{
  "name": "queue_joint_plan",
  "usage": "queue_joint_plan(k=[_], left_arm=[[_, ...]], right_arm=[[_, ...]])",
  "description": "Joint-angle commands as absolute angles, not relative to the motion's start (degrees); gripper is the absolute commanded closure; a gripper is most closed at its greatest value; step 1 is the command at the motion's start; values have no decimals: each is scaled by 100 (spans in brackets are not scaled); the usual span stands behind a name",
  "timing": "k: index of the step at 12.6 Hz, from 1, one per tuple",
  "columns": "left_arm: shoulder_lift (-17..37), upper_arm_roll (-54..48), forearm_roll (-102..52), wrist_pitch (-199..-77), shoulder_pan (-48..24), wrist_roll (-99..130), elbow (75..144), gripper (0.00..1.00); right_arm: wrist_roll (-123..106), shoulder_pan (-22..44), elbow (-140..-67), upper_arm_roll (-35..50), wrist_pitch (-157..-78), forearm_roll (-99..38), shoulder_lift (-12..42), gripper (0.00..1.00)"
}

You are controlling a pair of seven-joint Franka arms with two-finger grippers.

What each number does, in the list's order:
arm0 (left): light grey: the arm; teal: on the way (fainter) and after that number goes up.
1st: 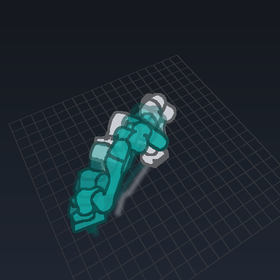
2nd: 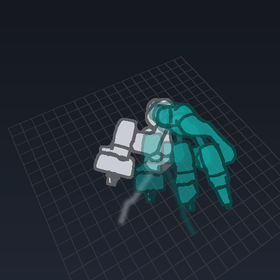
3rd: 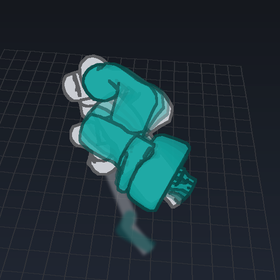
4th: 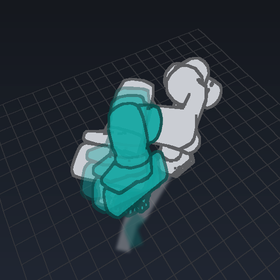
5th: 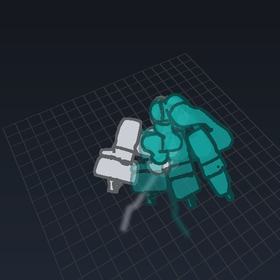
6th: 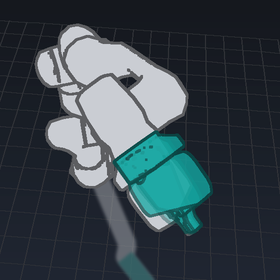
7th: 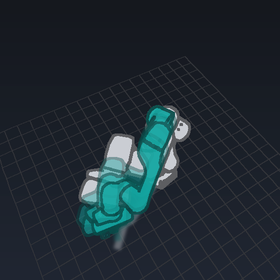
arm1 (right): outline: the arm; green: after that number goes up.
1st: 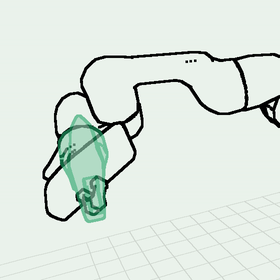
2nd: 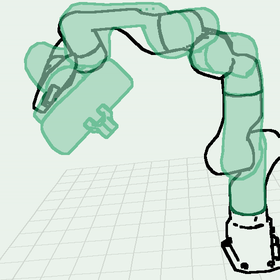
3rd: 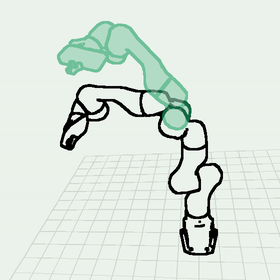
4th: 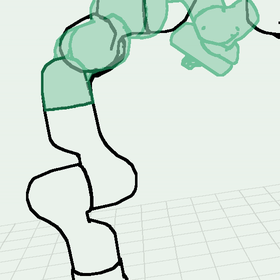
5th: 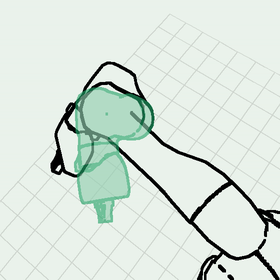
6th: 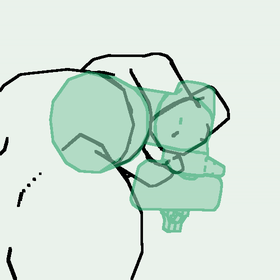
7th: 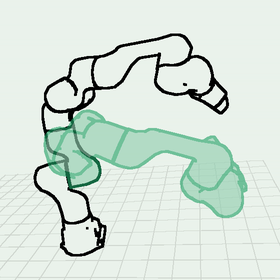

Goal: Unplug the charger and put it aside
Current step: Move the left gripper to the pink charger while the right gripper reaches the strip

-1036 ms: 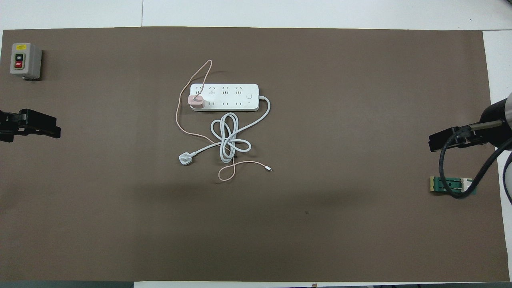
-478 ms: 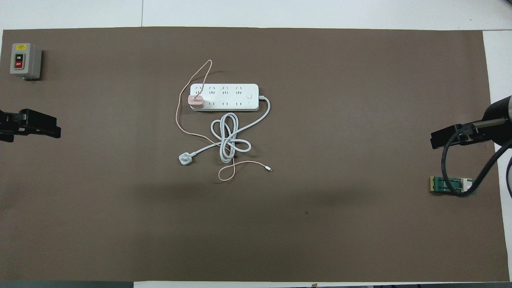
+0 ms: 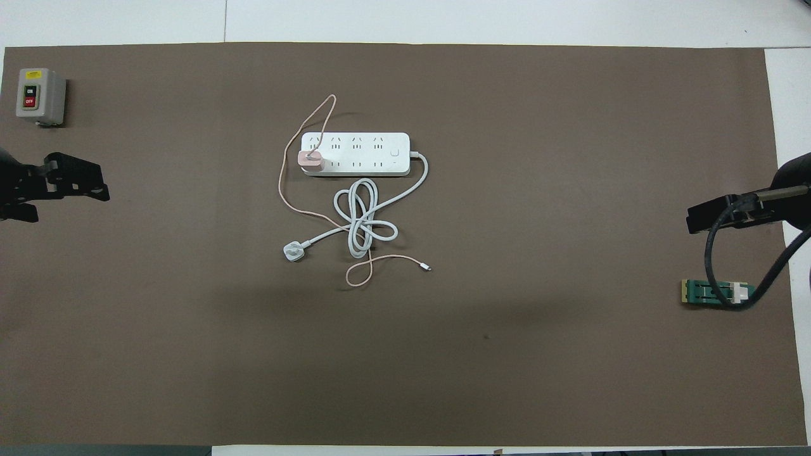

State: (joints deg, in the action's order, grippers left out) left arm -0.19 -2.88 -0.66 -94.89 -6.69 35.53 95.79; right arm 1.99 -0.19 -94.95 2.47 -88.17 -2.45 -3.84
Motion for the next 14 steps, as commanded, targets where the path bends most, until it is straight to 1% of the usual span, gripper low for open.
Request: queue_joint_plan(k=[1,3,5,7,8,9,10,11,12,14], left_arm=[[-53,-229,18,-9756,-799,3955,9668,0],[-53,-220,26,-9852,-809,4373,9685,0],[34,-194,18,-10307,-774,5637,9755,0],[289,-211,-279,-10266,-773,5966,9782,0],[716,-228,-368,-10457,-895,7647,9704,0],[1025,-229,-378,-10598,-1097,8351,9520,0],[1307,-211,-378,-10695,-1273,8837,9423,0],[1466,-220,-395,-10844,-1300,9329,9291,0],[1851,-220,-387,-10854,-1318,9760,9020,0],[2572,-194,-352,-10802,-1659,10202,8256,0]], right_arm=[[1855,218,-9642,316,-9175,-807,-107,0],[3445,413,-9580,316,-9437,-1507,349,0],[4871,710,-9580,316,-10078,-2168,859,0],[6033,939,-9580,308,-10780,-2993,1307,0],[6873,1149,-9389,308,-11141,-3510,1788,0],[7212,1169,-8856,308,-11144,-3811,2341,0],[7486,1265,-8520,308,-11171,-3875,2721,0],[7862,1361,-8195,308,-11310,-4015,3081,0],[8058,1449,-7991,308,-11494,-4191,3329,0],[8226,1599,-7832,308,-11864,-4341,3663,0]])
